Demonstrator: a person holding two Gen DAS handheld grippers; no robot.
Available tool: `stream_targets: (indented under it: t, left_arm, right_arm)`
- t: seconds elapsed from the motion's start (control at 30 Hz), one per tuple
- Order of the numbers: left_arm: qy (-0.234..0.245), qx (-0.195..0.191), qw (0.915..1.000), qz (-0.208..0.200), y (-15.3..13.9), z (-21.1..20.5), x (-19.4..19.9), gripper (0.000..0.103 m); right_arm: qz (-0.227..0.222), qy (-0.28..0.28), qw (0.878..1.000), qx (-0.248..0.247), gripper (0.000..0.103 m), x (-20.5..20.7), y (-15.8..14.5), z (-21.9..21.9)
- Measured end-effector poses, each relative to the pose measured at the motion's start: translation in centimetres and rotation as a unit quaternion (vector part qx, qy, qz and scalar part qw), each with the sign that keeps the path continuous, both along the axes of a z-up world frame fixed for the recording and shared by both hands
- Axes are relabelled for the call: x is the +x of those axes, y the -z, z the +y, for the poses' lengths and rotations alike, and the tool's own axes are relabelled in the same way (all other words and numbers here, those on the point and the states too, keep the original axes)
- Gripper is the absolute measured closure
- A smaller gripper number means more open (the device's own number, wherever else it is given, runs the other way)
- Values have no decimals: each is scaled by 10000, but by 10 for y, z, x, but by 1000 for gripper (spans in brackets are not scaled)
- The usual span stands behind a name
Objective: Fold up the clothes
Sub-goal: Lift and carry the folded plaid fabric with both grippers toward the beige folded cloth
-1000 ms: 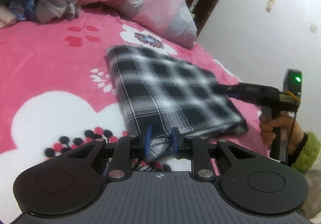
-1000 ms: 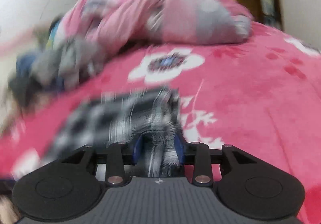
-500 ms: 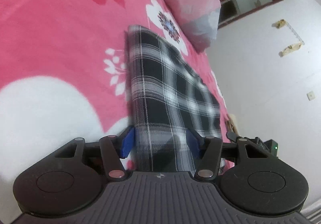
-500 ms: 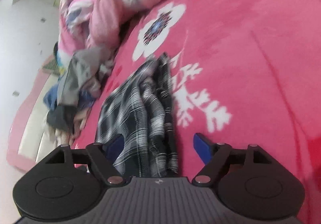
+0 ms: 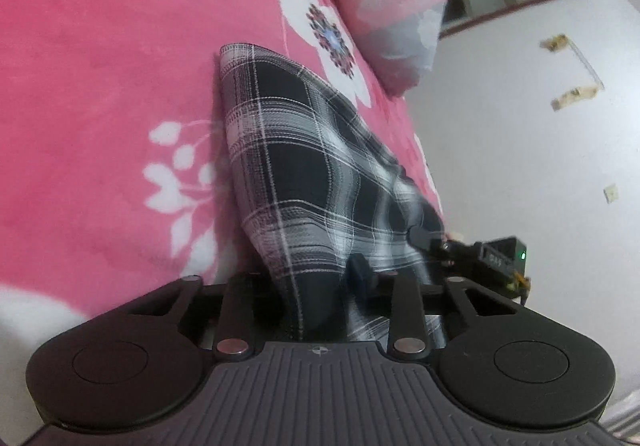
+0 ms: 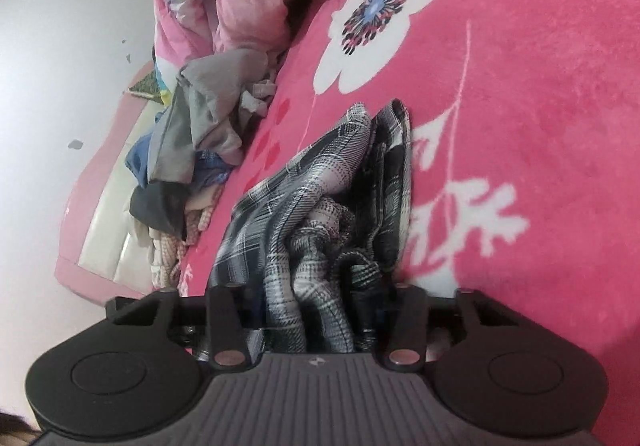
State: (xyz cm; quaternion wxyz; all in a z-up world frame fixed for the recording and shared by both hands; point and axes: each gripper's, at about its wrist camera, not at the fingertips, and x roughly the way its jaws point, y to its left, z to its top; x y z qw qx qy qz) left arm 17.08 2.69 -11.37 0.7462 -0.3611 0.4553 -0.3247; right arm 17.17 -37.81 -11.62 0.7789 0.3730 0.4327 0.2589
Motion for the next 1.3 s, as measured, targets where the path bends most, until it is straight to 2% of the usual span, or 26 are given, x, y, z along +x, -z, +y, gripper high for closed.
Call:
stream_targets:
  t: [0.13,0.2,0.37,0.6,0.8,0.97,1.17,1.3]
  left_arm:
    - [-100,277,9992,-254,-15,-5,-10,82]
    - [-152,262,9991,-312,-22,-6,-13,83]
    - [-146,233,9980,-567,-47,-9,-23,84]
    - [78,193,9960,-872,-79,-30,-42,85]
    - [520,151,9928,-1066,-102,-72,-54,85]
    - [1101,87,9851,-1322,-131,-145,-53,85]
    - [1807,-169,9706,-1581,-155,-263,-49,84]
    - [2140,-380,9619,-1656,-163,-341,-44,85]
  right_arm:
    - [-159,136,9996,-202,66,-6,-7,5]
    - [-293,184,9984,-436,67,-12,-17,10]
    - [-494,245,9965,-622,68,-24,-41,15]
    - [-916,351,9914,-864,69,-64,-80,7]
    - [-1144,724,9863,-943,69,-104,-108,-31]
    - [-1511,1088,9745,-1250,69,-143,-145,-88]
    - [-1934,1585,9496,-1889,69,-186,-203,-179]
    - [-1905,1716,9408,-2215,69,-192,-231,-247]
